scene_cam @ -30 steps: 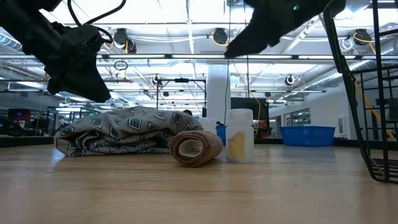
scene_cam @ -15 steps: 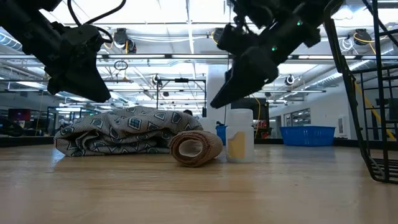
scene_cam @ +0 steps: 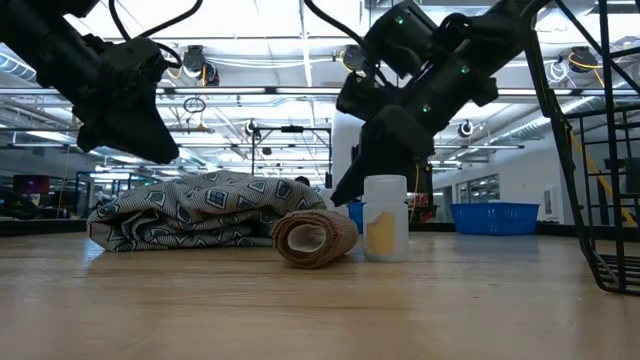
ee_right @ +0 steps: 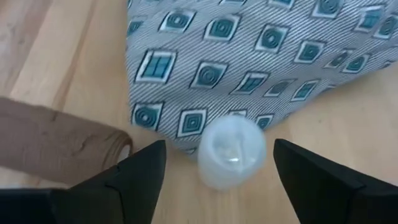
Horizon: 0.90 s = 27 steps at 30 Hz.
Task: Pick & Place Medicine items
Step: Put the top white medicine bottle into the right blue bin
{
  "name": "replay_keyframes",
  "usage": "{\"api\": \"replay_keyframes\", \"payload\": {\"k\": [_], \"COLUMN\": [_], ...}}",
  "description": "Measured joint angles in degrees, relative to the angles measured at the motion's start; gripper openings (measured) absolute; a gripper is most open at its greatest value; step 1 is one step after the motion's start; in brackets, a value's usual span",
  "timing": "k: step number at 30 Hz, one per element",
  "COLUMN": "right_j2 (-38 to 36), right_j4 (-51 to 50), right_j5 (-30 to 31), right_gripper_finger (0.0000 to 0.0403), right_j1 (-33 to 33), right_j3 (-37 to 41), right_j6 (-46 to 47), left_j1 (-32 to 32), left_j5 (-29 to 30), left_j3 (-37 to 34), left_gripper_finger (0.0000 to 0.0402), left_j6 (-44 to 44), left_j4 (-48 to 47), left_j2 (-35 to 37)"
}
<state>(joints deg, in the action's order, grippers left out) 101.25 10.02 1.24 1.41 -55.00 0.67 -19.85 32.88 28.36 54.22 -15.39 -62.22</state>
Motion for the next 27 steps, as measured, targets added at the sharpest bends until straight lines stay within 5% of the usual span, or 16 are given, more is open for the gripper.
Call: {"api": "replay_keyframes", "payload": {"k": [27], "right_j2": [-0.02], "right_j4": [0.86], "right_j5": [0.13], "right_gripper_finger": [0.0172], "right_j1": [-1.4], "right_j3": [-0.01], "right_j6": [0.16], "left_j1": [-0.01], "left_j5": [0.0], "left_j3": [0.0], "left_gripper_finger": [0.0113], "left_j6": [-0.02], "left_j4": [6.77], "left_j2": [0.0]}}
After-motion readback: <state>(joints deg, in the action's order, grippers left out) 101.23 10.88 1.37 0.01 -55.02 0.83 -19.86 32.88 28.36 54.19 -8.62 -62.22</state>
